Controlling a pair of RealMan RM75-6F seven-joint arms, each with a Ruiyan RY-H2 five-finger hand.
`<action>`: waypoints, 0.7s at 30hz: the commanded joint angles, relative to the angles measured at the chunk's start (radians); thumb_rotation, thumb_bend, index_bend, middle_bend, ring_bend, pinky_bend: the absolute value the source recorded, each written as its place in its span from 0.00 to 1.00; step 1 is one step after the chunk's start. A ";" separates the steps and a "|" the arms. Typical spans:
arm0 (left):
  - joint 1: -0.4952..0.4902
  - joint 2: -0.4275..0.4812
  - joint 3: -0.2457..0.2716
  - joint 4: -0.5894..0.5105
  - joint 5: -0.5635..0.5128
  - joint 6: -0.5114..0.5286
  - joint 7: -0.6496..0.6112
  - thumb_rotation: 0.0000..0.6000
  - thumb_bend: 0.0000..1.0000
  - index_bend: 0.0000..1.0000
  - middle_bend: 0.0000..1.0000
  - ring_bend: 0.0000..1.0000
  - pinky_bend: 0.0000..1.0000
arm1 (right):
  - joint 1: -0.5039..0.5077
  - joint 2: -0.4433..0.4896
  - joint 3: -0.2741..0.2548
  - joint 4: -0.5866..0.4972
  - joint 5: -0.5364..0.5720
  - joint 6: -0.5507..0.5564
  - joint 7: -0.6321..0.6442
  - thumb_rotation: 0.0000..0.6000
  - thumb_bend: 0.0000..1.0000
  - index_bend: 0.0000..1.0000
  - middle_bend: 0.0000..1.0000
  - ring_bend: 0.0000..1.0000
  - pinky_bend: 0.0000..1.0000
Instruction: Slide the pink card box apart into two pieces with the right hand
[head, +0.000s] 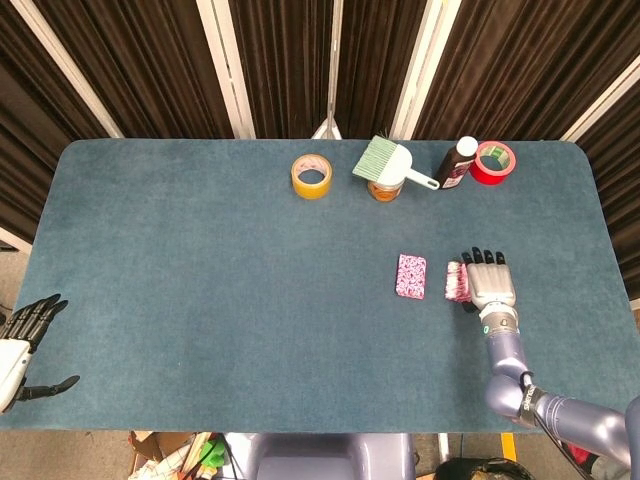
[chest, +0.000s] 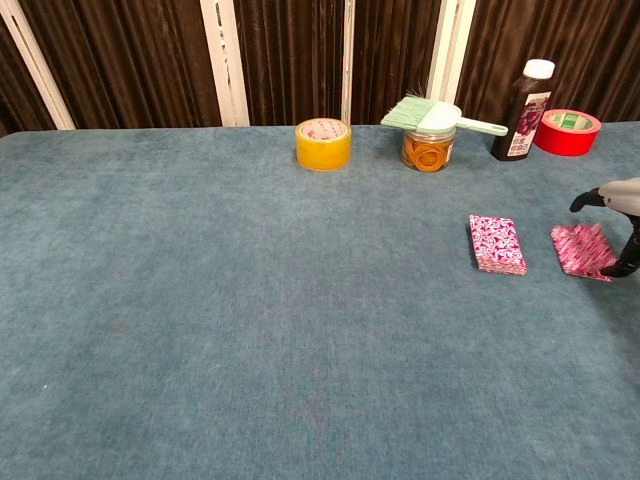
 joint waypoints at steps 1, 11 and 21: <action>0.000 0.000 0.000 0.000 0.001 0.001 -0.001 1.00 0.00 0.00 0.00 0.00 0.00 | 0.004 0.001 0.000 -0.010 0.011 0.008 -0.014 1.00 0.30 0.01 0.00 0.00 0.00; 0.003 0.001 0.000 0.001 0.002 0.007 -0.003 1.00 0.00 0.00 0.00 0.00 0.00 | 0.006 0.027 0.020 -0.075 0.014 0.035 -0.018 1.00 0.30 0.00 0.00 0.00 0.00; 0.001 0.001 -0.002 -0.001 -0.007 0.000 -0.001 1.00 0.00 0.00 0.00 0.00 0.00 | 0.036 0.068 0.055 -0.219 -0.038 0.052 -0.016 1.00 0.30 0.00 0.00 0.00 0.00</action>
